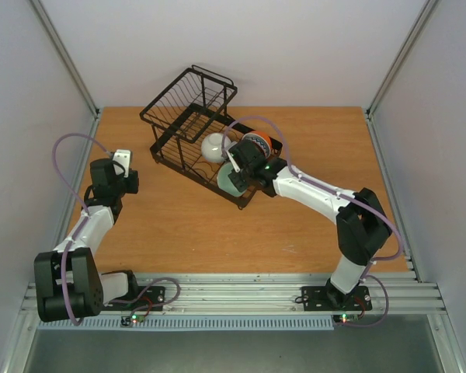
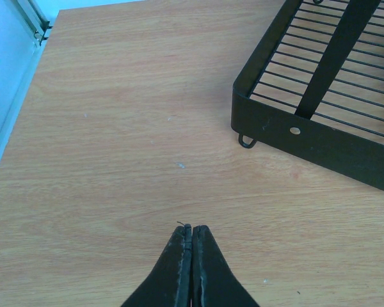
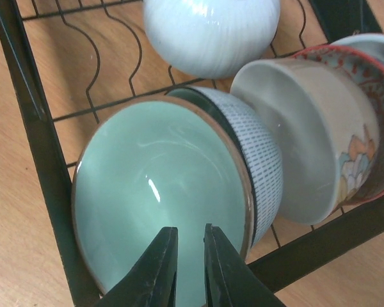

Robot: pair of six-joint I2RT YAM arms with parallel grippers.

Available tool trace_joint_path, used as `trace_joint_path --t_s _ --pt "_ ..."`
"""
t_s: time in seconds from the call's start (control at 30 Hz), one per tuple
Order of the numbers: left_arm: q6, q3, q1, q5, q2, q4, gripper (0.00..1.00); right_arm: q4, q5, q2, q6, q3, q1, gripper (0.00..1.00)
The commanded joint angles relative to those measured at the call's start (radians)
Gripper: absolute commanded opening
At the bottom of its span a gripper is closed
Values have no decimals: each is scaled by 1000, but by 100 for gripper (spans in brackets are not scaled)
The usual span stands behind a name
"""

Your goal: Load the bowls into the dish rack

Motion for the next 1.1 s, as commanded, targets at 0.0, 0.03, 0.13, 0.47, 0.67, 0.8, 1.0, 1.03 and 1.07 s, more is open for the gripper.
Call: trace_joint_path --t_s 0.0,0.03,0.13,0.47,0.67,0.8,1.0,1.03,1.07 --pt "-7 -14 8 -1 -19 57 1 4 9 20 19 -22 -4 14" --pt "-8 -13 6 -1 -18 56 0 6 12 20 19 -24 -5 14" --pt "-7 -13 8 -1 -18 57 1 8 17 18 21 -28 -8 12" --pt "-9 -12 7 -4 -18 57 0 16 26 13 26 -50 -12 4" --pt "-9 -13 7 -7 -18 58 1 23 20 20 26 -54 -13 1" --pt "-9 -13 8 -9 -18 59 1 30 18 15 24 -60 -13 1" --pt "-9 -15 8 -11 -19 60 1 46 18 -15 22 -79 -11 1" --pt "-8 -15 8 -10 -19 59 0 48 17 -19 22 -84 -12 1" --pt "-8 -14 8 -10 -19 60 1 47 17 -21 23 -85 -12 1"
